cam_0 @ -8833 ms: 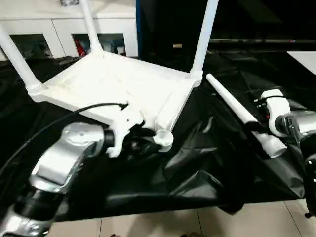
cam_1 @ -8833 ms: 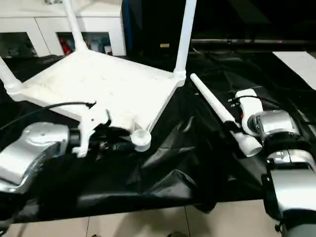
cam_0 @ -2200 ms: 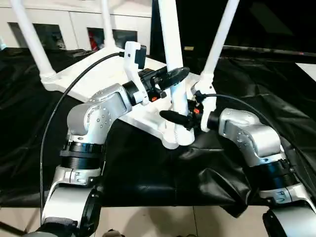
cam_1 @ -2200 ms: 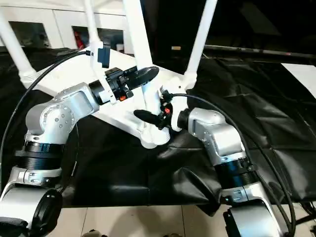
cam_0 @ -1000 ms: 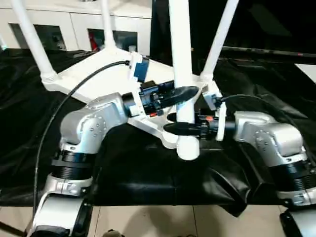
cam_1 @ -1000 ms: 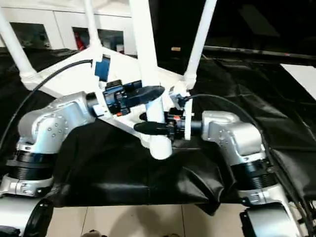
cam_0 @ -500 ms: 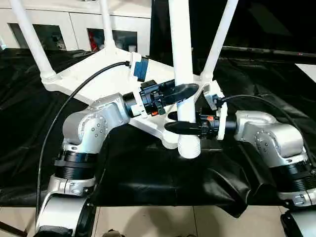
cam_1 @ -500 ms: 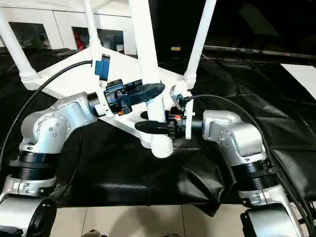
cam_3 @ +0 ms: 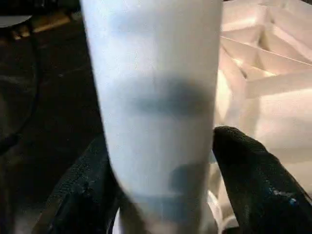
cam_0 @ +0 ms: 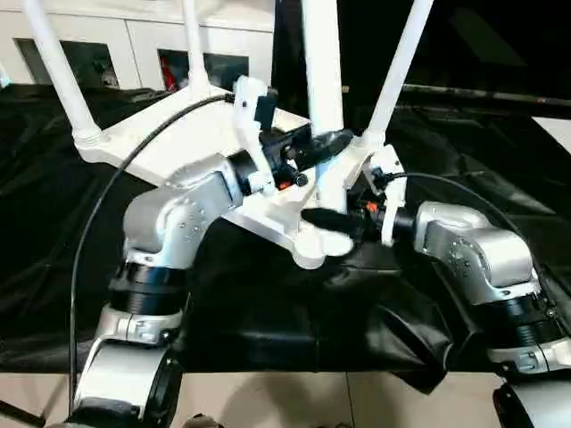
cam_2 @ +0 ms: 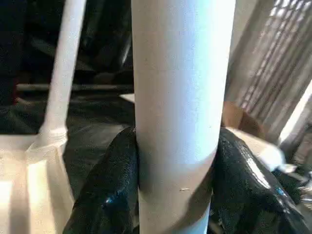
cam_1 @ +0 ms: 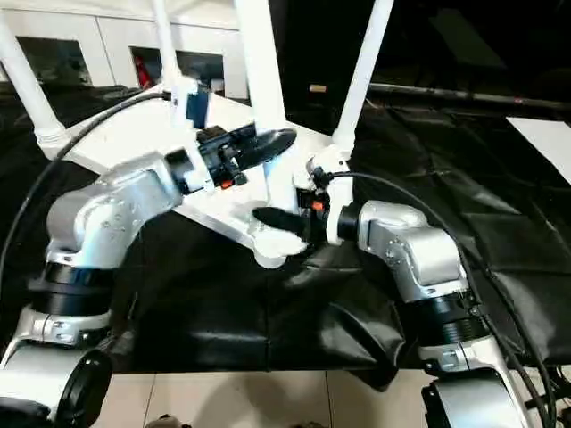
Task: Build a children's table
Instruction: Pick table leg
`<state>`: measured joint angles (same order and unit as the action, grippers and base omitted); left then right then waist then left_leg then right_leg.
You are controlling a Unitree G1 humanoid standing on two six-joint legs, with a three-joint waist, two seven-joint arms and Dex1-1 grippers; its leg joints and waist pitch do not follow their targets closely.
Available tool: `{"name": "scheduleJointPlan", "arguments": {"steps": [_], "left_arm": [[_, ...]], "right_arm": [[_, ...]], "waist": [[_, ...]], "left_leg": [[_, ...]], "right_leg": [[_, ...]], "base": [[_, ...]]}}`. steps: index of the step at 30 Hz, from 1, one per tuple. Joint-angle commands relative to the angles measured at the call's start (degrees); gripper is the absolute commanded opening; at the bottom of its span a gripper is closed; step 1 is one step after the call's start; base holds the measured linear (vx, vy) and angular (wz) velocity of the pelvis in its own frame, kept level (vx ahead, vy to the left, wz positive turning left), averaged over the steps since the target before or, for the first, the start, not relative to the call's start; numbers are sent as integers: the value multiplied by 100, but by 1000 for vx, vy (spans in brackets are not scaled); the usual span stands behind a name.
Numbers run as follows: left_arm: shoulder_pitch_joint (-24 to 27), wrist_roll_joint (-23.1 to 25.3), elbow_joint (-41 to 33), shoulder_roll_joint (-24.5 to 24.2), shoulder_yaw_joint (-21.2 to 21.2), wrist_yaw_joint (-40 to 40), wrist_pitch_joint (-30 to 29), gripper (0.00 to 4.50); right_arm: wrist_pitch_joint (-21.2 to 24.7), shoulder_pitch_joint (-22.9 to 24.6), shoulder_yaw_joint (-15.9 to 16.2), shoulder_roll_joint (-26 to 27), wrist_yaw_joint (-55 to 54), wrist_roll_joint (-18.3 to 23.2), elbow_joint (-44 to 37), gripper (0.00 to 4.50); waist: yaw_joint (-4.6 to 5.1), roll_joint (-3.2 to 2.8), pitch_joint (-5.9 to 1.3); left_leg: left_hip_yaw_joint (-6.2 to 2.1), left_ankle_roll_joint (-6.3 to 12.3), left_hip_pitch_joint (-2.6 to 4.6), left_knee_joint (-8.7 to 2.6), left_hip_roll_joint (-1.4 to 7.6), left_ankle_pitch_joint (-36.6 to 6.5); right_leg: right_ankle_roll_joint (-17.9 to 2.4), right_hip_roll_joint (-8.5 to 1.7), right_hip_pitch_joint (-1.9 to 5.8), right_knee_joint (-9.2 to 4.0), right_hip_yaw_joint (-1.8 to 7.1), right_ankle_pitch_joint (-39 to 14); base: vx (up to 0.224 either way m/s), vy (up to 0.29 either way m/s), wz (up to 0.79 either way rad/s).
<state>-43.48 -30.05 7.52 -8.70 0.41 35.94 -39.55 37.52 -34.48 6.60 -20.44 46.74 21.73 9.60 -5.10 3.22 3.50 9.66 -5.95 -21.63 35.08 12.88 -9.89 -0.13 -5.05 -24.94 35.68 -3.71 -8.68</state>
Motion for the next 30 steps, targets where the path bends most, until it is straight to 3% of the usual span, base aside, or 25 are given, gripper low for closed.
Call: {"name": "scheduleJointPlan", "arguments": {"steps": [1, 7, 15, 17, 30], "left_arm": [[-145, 158, 21, -76, -183, 1, 39, 184], [-253, 389, 141, -70, -273, -155, 80, 184], [-290, 432, 164, -43, -266, -148, 92, 184], [-298, 446, 159, -44, -277, -123, 88, 184], [-306, 424, 84, -47, -309, -61, 38, 184]], "right_arm": [[103, -45, -236, -80, -115, -40, -132, 306], [348, -14, -220, -202, 46, 148, -182, 306], [328, -21, -97, -273, 92, 50, -33, 306], [295, -50, -76, -254, 95, 36, 80, 306], [-11, -305, 27, 68, 56, -94, 598, 306]], "waist": [[-8, 51, -472], [-11, 47, -460], [-17, 58, -467], [-14, 79, -466], [-9, 72, -469]], "left_leg": [[89, -2, 25, -382, -66, -823], [90, 7, 31, -383, -62, -934], [89, 8, 15, -376, -63, -833], [94, 26, 13, -373, -65, -856], [89, 2, 15, -379, -56, -847]], "right_leg": [[-765, -154, 414, -396, 169, -1382], [-755, -158, 410, -418, 169, -1511], [-814, -163, 417, -398, 167, -1379], [-828, -166, 418, -407, 165, -1420], [-875, -178, 412, -392, 162, -1389]], "base": [[0, 0, 0], [0, 0, 0], [0, 0, 0], [0, 0, 0], [0, 0, 0]]}}
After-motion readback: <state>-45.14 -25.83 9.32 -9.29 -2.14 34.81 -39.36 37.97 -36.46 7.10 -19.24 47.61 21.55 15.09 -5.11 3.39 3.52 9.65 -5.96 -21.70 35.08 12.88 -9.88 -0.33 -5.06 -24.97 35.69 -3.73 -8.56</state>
